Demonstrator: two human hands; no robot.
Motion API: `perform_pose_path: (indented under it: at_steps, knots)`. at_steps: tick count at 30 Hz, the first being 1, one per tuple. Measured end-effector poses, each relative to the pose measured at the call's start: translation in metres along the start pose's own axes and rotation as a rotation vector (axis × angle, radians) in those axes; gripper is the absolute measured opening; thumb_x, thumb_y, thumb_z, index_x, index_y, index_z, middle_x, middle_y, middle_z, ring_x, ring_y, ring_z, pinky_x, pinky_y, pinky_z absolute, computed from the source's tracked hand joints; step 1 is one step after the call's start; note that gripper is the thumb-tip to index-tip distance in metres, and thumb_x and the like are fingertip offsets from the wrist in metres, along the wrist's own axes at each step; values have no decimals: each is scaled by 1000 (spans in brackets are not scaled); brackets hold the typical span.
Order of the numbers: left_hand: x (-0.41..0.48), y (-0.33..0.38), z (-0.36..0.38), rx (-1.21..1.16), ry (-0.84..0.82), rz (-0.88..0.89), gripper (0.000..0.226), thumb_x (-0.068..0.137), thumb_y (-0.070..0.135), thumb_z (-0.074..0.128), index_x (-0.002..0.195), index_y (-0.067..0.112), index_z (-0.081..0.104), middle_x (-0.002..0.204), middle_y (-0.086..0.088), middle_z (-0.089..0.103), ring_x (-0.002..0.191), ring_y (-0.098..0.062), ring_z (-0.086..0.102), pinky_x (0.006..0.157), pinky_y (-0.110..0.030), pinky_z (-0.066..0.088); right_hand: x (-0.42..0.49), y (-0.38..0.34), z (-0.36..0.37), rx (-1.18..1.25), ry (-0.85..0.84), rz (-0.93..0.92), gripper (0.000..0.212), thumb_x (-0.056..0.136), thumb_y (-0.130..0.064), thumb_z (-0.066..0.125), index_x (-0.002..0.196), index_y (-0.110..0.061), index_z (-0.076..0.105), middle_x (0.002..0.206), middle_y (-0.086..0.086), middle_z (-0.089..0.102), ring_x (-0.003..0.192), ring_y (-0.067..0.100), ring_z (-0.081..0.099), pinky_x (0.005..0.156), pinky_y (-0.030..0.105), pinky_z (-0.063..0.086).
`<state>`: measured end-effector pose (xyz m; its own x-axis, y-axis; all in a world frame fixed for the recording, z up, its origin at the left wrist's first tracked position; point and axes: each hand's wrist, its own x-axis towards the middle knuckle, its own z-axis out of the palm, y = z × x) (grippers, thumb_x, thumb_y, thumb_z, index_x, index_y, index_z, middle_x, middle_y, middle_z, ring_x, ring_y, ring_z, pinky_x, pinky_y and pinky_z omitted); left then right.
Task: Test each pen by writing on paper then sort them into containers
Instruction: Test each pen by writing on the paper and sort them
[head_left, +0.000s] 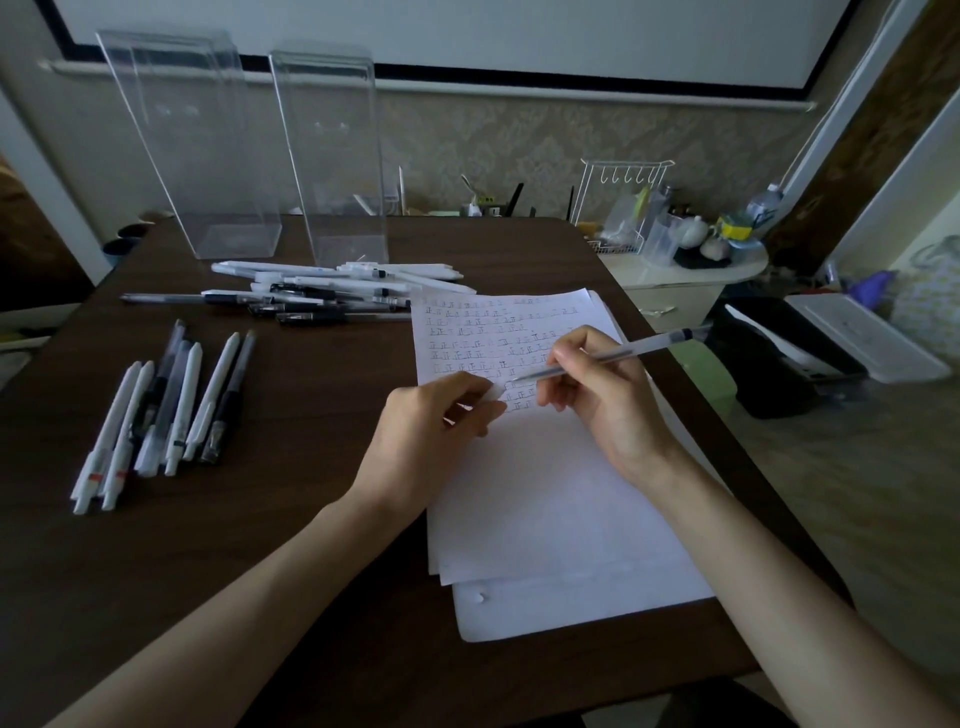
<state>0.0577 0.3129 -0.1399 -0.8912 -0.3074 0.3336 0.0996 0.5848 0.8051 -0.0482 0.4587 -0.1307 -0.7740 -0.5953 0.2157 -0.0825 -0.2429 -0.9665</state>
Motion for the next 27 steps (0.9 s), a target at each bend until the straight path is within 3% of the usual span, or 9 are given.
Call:
perform_pose_path:
  at_steps: [7,12,17,21,24,27]
  knots:
    - [0,-2,-1,44,-18,95,12,85,16,67,96,14,70,80,9,67,72,-6,63,66,-29,51,-3,-1,3,-100,-44,3,14,83,-18,60,72,-9,59,56,1,59,57,12,52,54,20,40]
    - [-1,-6,-2,109,-20,254,23,87,27,59,97,9,69,78,-1,63,68,-17,60,61,-38,49,-3,0,5,-81,-37,-12,13,80,-16,63,70,-8,61,54,2,60,55,13,53,54,20,41]
    - [-5,-4,-3,136,53,380,30,91,27,51,100,3,68,77,-5,60,65,-18,57,56,-38,47,-3,-2,12,-67,-18,-33,14,80,-18,64,72,-6,62,54,2,60,55,14,55,57,21,43]
    - [-8,-2,-4,216,106,410,31,92,25,49,99,2,68,78,-6,60,63,-18,57,52,-36,47,-6,-5,19,-47,-11,-21,15,82,-18,65,67,-16,65,55,2,61,57,14,57,59,22,44]
    - [-10,0,-4,297,102,409,32,92,27,46,94,4,68,76,-4,60,59,-16,56,48,-35,48,-8,-6,24,-112,30,23,19,89,-15,62,70,-9,63,55,1,59,58,13,54,60,22,44]
    - [-14,-2,-13,391,122,292,30,92,31,46,96,11,68,75,0,60,59,-17,57,46,-34,47,-1,-2,39,-176,62,109,27,92,-21,58,73,-3,63,59,3,64,55,9,52,56,20,42]
